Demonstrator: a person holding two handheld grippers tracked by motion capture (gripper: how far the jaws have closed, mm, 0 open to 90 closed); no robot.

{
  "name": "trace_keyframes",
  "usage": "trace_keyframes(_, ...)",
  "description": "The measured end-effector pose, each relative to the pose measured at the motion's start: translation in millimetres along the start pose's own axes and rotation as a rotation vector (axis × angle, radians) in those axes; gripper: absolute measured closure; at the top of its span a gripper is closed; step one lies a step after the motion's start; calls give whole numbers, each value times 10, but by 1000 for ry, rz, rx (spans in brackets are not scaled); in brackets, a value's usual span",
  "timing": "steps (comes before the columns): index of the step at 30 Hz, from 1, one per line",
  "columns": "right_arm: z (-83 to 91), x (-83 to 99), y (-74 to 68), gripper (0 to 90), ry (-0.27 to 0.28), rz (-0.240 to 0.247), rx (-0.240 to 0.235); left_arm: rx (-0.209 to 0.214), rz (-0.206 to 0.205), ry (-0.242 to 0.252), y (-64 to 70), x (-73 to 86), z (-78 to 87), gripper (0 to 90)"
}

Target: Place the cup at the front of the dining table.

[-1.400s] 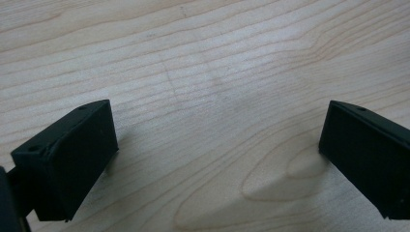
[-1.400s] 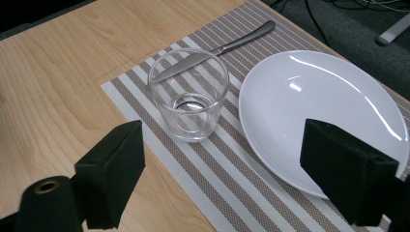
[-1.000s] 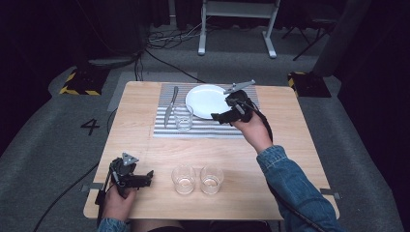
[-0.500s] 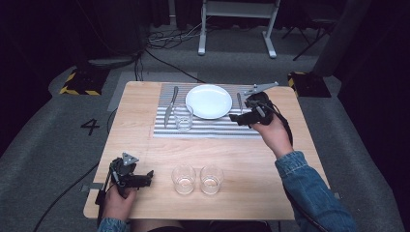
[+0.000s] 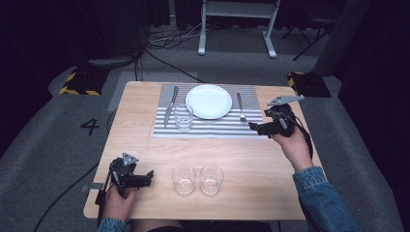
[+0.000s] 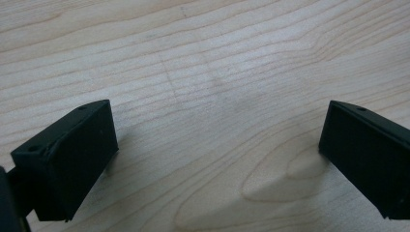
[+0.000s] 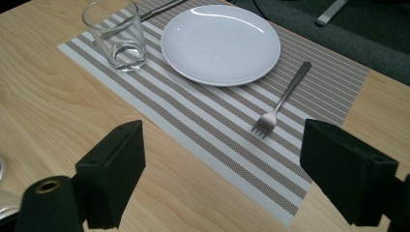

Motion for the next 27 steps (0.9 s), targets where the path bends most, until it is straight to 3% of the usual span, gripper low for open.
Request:
trace_keyframes(13,163,378,161,169,-43,-29,36,-1,0,-1,0,0,0,2)
trace_keyframes(27,139,815,268,170,-86,-100,65,0,0,-1,1,0,1,2)
Point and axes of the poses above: each handheld gripper's, and its own axes: z roughly backward along the jaws, x roughly out of its underside, y roughly to its right, the point moved 2 cm from there along -z, roughly forward along the jaws, and after that the axes turned 2 degrees about -z, right-handed, at the moved point
